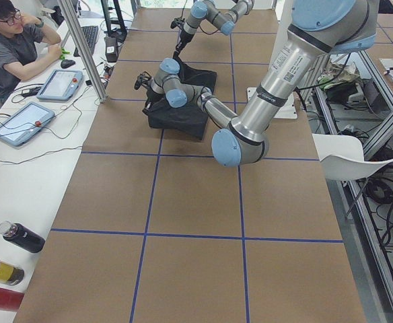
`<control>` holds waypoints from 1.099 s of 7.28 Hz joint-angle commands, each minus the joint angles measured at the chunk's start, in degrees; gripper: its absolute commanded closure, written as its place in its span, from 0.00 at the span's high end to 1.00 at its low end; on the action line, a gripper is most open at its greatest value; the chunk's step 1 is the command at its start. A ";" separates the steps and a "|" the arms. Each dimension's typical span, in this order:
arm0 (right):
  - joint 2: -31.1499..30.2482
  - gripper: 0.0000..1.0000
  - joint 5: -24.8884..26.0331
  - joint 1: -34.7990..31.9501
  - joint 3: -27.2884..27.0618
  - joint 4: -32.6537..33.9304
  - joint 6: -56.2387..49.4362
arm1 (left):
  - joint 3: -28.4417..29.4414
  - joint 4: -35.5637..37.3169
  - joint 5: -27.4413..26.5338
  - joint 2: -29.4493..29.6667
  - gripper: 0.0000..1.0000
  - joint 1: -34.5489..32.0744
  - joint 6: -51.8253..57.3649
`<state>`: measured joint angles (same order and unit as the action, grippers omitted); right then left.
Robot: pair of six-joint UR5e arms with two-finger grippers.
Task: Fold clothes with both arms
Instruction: 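Lower both hem corners onto the shirt just below the collar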
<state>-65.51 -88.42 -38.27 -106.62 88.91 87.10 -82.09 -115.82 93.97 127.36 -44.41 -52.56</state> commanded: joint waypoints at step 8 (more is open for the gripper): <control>0.63 0.99 0.61 -0.22 8.18 -3.92 -4.12 | 7.91 -9.90 -0.72 0.27 0.99 0.03 3.78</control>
<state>-65.45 -88.22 -38.47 -98.95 85.51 83.85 -74.10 -121.54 92.91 128.37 -44.22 -48.73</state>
